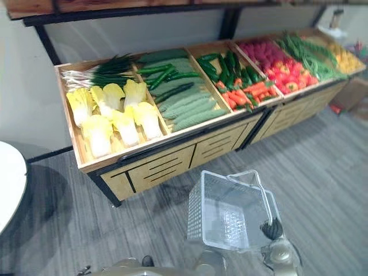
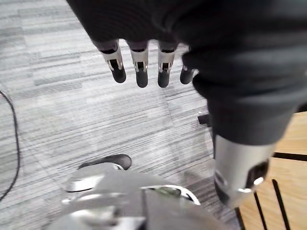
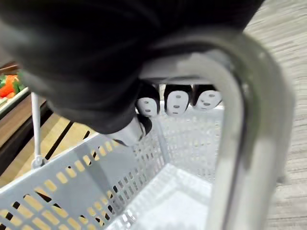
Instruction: Pick vegetable in the basket
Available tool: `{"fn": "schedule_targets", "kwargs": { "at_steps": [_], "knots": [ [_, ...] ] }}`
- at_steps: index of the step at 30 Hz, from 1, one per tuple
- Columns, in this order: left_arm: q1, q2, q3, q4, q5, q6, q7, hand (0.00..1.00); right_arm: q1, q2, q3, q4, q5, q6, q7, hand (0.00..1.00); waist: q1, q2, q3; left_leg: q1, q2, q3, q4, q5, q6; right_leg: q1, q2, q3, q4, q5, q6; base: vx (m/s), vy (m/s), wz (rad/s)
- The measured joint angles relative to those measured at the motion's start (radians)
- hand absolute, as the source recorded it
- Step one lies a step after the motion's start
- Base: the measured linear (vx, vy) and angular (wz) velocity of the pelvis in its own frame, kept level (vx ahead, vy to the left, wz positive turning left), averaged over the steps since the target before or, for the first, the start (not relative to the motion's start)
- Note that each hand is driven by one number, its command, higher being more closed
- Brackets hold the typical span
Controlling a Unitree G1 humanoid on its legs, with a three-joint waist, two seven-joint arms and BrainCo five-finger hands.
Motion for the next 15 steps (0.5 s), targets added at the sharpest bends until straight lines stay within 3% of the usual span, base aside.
{"fn": "schedule_targets", "kwargs": {
  "at_steps": [2,4,5,6,9,10,11,13,15],
  "knots": [
    [-0.012,-0.006,0.012,-0.017,-0.003,-0.001,-0.001,0.00,0.000,-0.010,-0.027,0.000,0.001,-0.002,-0.002,1.00,-0.014,0.004,0.000,0.017,0.000,-0.041,-0.004,0.000,-0.002,-0.004,0.044,0.001,-0.155,-0.006,-0.011,0.24,0.010,0.80],
    [-0.028,-0.006,0.025,-0.041,-0.004,-0.015,-0.001,0.00,-0.010,-0.017,-0.055,0.006,0.002,-0.003,-0.002,1.00,-0.019,0.011,0.004,0.019,0.004,-0.093,-0.013,-0.001,-0.015,-0.002,0.104,0.062,-0.446,0.007,-0.006,0.30,-0.068,0.68],
    [-0.034,-0.006,0.027,-0.040,-0.003,-0.015,-0.001,0.00,-0.012,-0.017,-0.067,0.013,0.003,-0.003,-0.003,1.00,-0.019,0.014,0.005,0.019,0.007,-0.102,-0.012,-0.005,-0.021,-0.001,0.115,0.083,-0.509,0.018,-0.008,0.34,-0.162,0.59],
    [-0.041,-0.007,0.038,-0.037,-0.003,-0.018,-0.001,0.00,-0.029,-0.017,-0.093,0.044,0.011,-0.004,-0.002,1.00,-0.016,0.021,0.010,0.023,0.014,-0.128,-0.009,-0.016,-0.042,0.004,0.128,0.124,-0.618,0.075,-0.013,0.27,-0.168,0.55],
    [-0.034,-0.004,0.089,-0.031,-0.002,-0.021,-0.001,0.00,-0.035,-0.006,-0.157,0.127,0.020,-0.003,-0.002,1.00,-0.005,-0.003,0.011,0.067,0.007,-0.166,-0.010,-0.050,-0.099,0.048,0.113,0.117,-0.686,0.232,-0.025,0.26,-0.250,0.51],
    [-0.036,-0.017,0.114,-0.016,-0.003,-0.021,0.002,0.00,-0.046,-0.011,-0.190,0.166,0.020,-0.001,-0.001,1.00,0.007,0.018,0.013,0.074,0.033,-0.169,-0.009,-0.061,-0.116,0.059,0.130,0.095,-0.682,0.199,-0.016,0.26,-0.324,0.25],
    [-0.030,-0.045,0.139,-0.012,-0.003,-0.021,0.000,0.00,-0.053,-0.012,-0.227,0.188,0.026,-0.003,-0.002,1.00,0.006,0.056,0.005,0.067,0.069,-0.169,-0.011,-0.060,-0.131,0.066,0.161,0.074,-0.700,0.192,-0.032,0.27,-0.313,0.16],
    [-0.032,-0.084,0.166,0.000,-0.003,-0.021,0.000,0.00,-0.060,-0.017,-0.266,0.220,0.052,0.000,-0.001,1.00,0.003,0.097,0.006,0.063,0.110,-0.169,-0.025,-0.041,-0.165,0.080,0.196,0.040,-0.725,0.183,-0.049,0.26,-0.268,0.27],
    [-0.031,-0.100,0.203,0.017,-0.003,-0.020,0.000,0.00,-0.059,-0.016,-0.302,0.260,0.064,0.002,0.000,1.00,0.001,0.099,0.006,0.071,0.129,-0.168,-0.024,-0.003,-0.198,0.109,0.212,0.021,-0.736,0.171,-0.067,0.21,-0.250,0.26]
  ]
}}
